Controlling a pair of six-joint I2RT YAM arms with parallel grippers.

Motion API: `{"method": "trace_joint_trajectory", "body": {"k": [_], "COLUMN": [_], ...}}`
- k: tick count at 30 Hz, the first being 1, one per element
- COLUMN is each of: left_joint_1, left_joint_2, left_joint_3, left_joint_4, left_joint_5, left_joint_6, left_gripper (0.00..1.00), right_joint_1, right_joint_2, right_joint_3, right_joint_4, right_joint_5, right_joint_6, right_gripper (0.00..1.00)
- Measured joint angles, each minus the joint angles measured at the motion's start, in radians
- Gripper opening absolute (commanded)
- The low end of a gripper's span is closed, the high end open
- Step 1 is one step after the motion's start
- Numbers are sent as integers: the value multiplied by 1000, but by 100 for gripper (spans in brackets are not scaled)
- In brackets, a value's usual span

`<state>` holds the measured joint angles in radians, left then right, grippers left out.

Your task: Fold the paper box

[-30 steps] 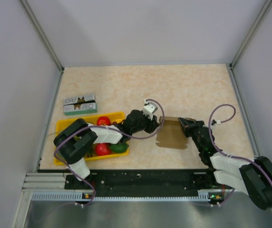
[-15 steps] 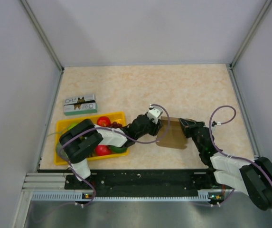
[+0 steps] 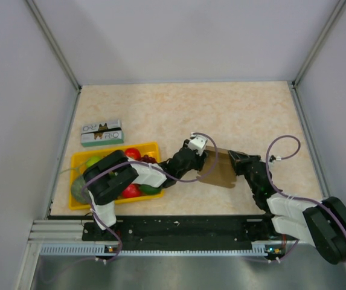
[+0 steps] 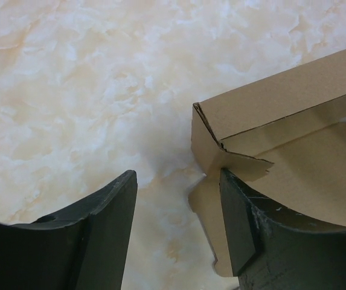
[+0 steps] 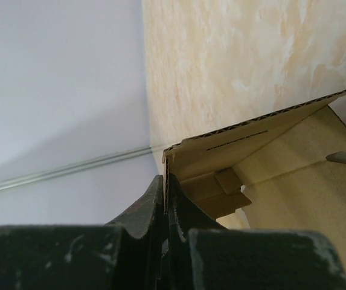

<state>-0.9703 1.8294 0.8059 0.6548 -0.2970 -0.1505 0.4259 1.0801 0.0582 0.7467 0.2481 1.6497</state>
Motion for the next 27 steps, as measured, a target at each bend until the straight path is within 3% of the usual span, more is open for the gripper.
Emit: {"method": "trace_joint_trajectory", "body": {"k": [2,6,21,27], "left_joint_1": [0,-3,-18,-23], "left_joint_2": [5,13,49,80], "left_joint_3": [1,3,24,50], "left_joint_4": [10,28,102,118], "left_joint_5": [-10,-23,-54,-111], "left_joint_6": [0,-1,-5,-5], "left_gripper": [78,79,65,52], "right_joint_1": [-1,-3,-3,-3], "right_joint_2": [0,0,10,24], "right_joint_3": [0,0,0,0], "right_joint_4": [-1,-5,-3,-5], "right_joint_5": [1,5,-13,-34], "right_joint_6": [4,10,32,64], "right_gripper": [0,0,0,0]}}
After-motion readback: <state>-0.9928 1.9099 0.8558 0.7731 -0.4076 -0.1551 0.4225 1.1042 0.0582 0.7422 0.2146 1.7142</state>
